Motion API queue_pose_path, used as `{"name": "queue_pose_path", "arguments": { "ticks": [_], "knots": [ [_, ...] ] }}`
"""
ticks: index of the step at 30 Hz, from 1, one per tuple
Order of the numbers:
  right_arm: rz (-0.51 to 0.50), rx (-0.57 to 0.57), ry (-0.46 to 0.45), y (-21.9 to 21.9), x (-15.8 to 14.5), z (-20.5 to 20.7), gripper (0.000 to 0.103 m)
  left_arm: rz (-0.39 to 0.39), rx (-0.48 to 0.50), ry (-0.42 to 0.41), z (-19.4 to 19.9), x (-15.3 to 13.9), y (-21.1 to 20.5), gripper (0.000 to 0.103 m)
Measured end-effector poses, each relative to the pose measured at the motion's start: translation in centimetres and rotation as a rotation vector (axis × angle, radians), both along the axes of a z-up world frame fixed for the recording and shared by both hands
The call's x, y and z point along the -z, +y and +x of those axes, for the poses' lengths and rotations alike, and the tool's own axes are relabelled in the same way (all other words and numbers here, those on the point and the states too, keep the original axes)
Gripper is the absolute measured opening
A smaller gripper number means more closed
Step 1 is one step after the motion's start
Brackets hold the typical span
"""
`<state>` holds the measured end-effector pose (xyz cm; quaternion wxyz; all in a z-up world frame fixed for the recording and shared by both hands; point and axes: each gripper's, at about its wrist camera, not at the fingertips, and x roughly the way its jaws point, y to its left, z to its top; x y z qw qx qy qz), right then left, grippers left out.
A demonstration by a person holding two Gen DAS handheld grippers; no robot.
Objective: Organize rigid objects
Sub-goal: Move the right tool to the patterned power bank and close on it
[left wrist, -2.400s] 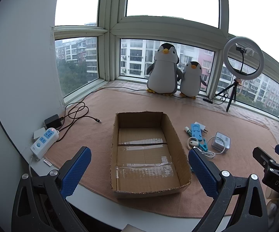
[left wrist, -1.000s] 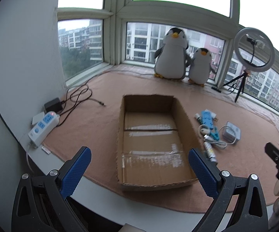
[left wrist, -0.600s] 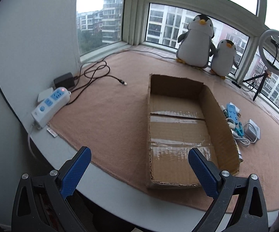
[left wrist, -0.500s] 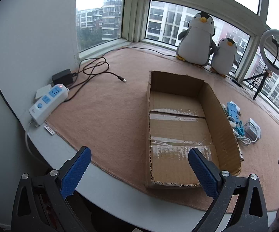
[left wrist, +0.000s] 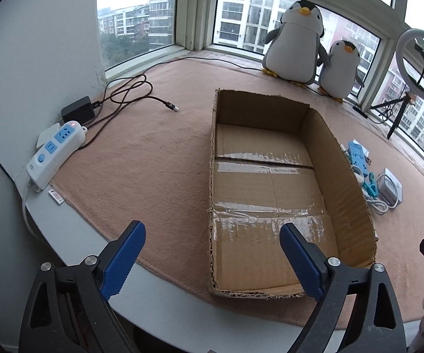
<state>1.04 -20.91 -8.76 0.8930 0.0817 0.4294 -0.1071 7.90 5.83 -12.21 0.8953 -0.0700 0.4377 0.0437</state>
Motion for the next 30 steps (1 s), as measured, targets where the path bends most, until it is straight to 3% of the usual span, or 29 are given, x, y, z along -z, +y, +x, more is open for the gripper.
{"name": "queue_pose_path", "arguments": {
  "ticks": [6,12,14,19,25,30],
  "knots": [
    [0.051,-0.044,0.021,-0.1,0.2,1.6,0.102,0.013,-0.002,0.023,0.7,0.9,0.0,0.083],
    [0.147,-0.099,0.088,-0.1,1.3,4.7,0.083,0.008,-0.002,0.05,1.3,2.1,0.2,0.072],
    [0.175,-0.109,0.125,-0.1,1.8,5.8,0.07,0.005,0.001,0.059,1.4,2.5,0.2,0.069],
    [0.282,-0.107,0.216,-0.1,3.7,8.7,0.066,-0.008,0.003,0.075,1.7,3.3,0.3,0.063],
    [0.353,-0.084,0.295,-0.4,5.6,10.7,0.051,-0.016,0.014,0.088,2.0,4.0,0.1,0.055],
    [0.388,-0.071,0.339,-0.5,6.4,11.8,0.05,-0.017,0.018,0.09,2.2,4.3,-0.2,0.054]
  ]
}}
